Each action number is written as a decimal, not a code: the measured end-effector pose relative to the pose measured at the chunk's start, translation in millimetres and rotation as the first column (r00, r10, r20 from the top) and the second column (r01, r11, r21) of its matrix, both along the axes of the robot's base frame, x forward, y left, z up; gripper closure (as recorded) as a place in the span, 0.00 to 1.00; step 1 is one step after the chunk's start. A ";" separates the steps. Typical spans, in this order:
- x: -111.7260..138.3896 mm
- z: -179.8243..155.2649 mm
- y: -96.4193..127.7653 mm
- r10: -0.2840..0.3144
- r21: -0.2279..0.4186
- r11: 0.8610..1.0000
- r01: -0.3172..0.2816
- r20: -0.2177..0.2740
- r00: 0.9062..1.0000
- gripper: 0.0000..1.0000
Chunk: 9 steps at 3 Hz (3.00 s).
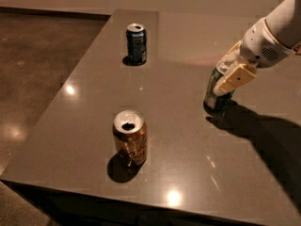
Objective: Move green can near orange can
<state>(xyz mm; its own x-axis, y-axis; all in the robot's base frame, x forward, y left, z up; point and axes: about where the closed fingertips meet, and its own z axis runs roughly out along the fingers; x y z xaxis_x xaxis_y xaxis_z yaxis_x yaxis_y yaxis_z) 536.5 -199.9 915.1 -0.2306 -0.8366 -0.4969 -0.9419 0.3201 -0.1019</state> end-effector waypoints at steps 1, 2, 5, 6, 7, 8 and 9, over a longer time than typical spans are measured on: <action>-7.8 4.4 6.2 0.010 0.025 1.000 -0.010 -0.005 1.000 0.60; -29.7 19.1 26.3 0.057 0.064 0.996 -0.057 -0.001 0.998 0.83; -106.6 22.8 112.7 0.260 0.132 0.957 -0.257 -0.006 0.966 1.00; -118.0 21.0 131.6 0.296 0.111 0.948 -0.297 0.024 0.955 1.00; -124.9 17.7 144.5 0.313 0.083 0.945 -0.316 0.052 0.948 0.82; -129.9 13.4 153.4 0.331 0.066 0.940 -0.335 0.064 0.941 0.59; -133.2 6.1 155.8 0.344 0.054 0.936 -0.347 0.059 0.937 0.35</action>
Offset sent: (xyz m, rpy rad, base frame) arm -0.0589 0.0502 0.0393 0.1154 0.0026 0.1152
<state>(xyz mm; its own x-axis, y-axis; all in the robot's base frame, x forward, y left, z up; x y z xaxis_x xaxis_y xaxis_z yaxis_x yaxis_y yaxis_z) 403.4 -44.1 921.2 0.0919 -0.8274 -0.5541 -0.9901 -0.0165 -0.1396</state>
